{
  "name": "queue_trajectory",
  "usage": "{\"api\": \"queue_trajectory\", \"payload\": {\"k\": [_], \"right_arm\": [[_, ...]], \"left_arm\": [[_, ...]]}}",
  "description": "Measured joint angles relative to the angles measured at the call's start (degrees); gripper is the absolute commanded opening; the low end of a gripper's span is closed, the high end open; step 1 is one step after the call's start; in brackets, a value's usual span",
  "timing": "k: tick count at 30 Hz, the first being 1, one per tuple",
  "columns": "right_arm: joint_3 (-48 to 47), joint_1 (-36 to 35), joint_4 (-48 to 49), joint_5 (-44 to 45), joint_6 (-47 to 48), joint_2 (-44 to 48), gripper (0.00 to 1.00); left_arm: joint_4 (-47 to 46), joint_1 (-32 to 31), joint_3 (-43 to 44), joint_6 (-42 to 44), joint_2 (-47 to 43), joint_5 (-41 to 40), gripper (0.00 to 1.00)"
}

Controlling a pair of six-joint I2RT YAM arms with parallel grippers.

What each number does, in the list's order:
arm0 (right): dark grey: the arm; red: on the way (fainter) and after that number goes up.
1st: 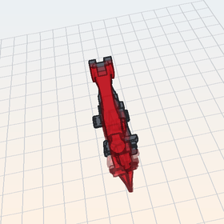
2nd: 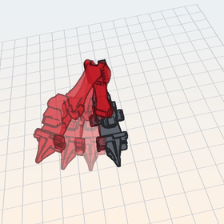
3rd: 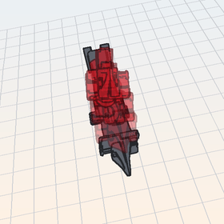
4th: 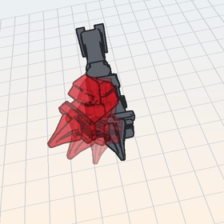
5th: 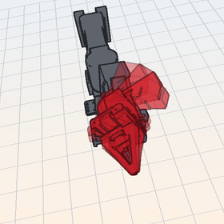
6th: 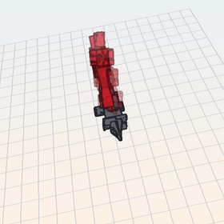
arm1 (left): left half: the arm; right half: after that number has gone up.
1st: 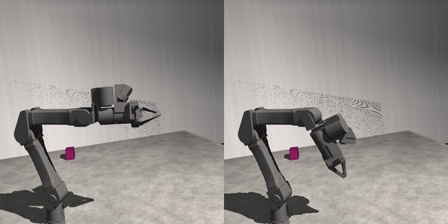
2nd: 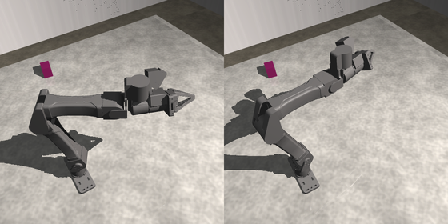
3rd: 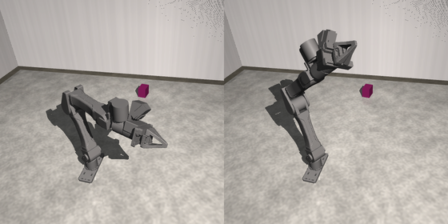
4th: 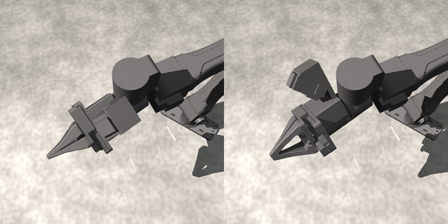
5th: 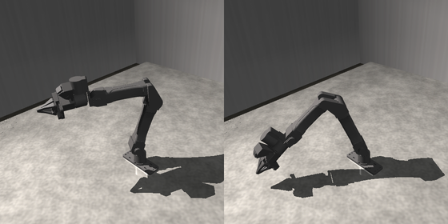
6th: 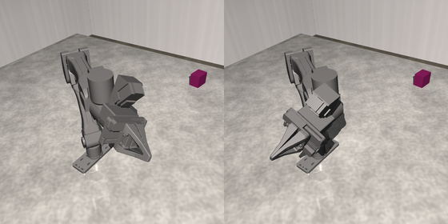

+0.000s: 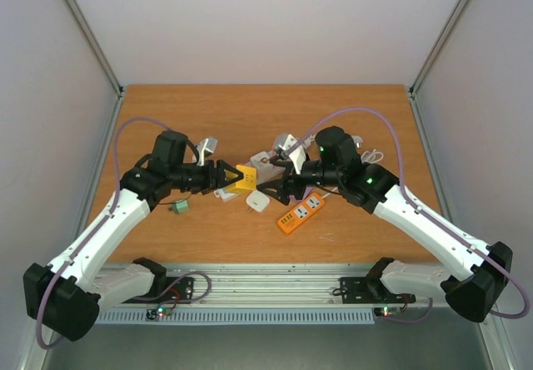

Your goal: Insert the plug

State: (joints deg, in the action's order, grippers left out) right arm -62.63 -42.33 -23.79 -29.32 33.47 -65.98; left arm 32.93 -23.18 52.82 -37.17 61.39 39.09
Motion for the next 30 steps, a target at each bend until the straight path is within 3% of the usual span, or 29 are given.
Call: {"api": "queue_trajectory", "payload": {"k": [10, 23, 30], "right_arm": [[-1.53, -6.4, -0.2, 6.82, 13.14, -8.57, 0.89], [-5.77, -7.3, -2.93, 8.79, 18.45, -15.04, 0.66], [-8.02, -7.3, -6.25, 7.54, 20.22, -17.11, 0.7]], "left_arm": [[1.29, -0.04, 0.0, 3.21, 0.96, 3.37, 0.41], [1.38, 0.02, 0.0, 5.92, 1.29, 4.9, 0.42], [2.58, 0.13, 0.0, 5.84, 1.88, 4.87, 0.45]]}}
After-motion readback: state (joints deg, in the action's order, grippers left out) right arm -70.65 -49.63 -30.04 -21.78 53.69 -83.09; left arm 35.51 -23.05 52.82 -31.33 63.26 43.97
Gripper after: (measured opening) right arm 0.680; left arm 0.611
